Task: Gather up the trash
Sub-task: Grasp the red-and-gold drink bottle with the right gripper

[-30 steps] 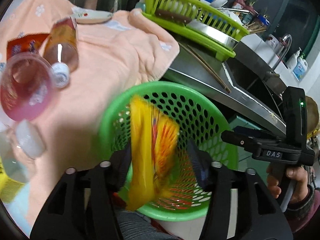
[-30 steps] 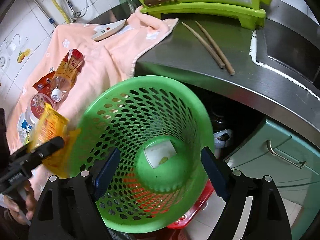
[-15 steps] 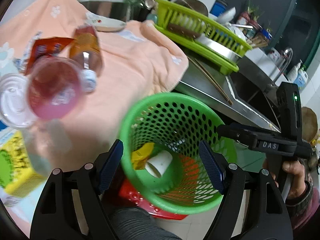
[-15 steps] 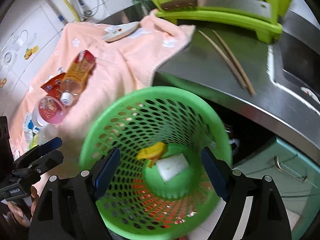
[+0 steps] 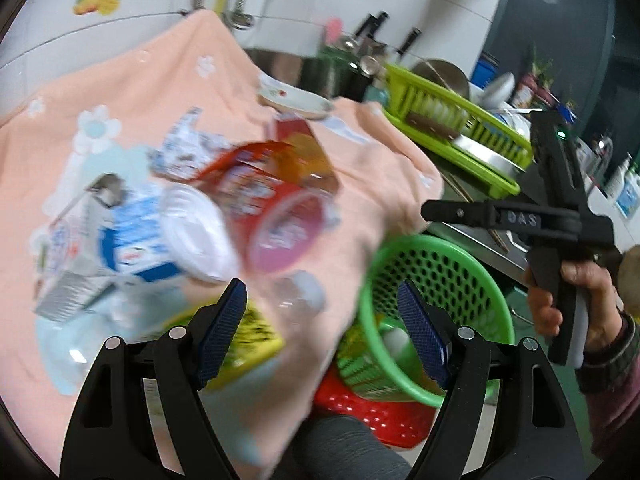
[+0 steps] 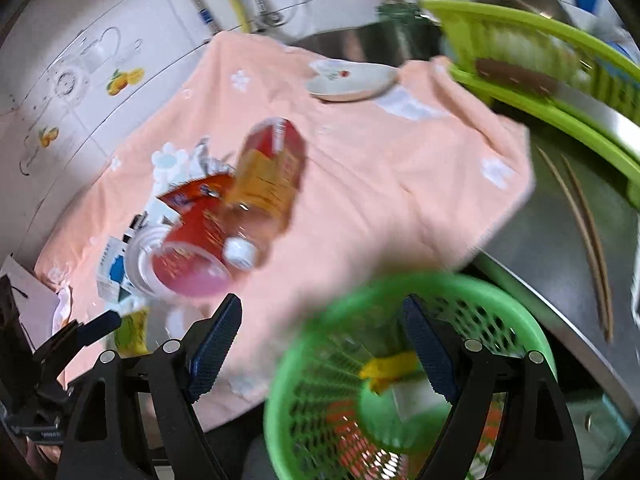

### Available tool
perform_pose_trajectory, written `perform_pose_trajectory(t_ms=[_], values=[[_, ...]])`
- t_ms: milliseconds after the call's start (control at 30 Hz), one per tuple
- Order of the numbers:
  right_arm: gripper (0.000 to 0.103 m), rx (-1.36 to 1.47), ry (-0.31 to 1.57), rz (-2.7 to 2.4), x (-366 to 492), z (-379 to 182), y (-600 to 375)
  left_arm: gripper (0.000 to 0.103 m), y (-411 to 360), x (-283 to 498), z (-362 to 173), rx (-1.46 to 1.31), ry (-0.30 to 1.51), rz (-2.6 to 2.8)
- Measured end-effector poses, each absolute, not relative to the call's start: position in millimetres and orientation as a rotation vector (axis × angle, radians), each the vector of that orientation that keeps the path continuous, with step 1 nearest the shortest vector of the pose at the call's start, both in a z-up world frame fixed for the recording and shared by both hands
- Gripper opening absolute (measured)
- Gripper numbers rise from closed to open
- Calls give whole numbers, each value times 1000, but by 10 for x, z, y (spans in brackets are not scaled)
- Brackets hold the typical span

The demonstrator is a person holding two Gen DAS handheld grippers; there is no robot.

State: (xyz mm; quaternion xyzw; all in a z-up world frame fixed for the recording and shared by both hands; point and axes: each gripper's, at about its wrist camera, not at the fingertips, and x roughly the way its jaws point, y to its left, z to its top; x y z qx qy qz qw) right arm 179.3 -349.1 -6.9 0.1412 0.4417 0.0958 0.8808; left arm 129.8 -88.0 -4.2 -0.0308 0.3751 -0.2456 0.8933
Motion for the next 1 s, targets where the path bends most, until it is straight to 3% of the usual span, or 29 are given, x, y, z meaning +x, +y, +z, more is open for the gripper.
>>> perform_pose_trajectory(t_ms=[433, 1000], values=[[77, 274, 1003, 249, 2860, -177, -3005, 77, -191, 1512, -2, -106, 759, -379], [77, 299, 1091, 260, 3444, -522, -2815, 76, -242, 1820, 28, -26, 760, -368]])
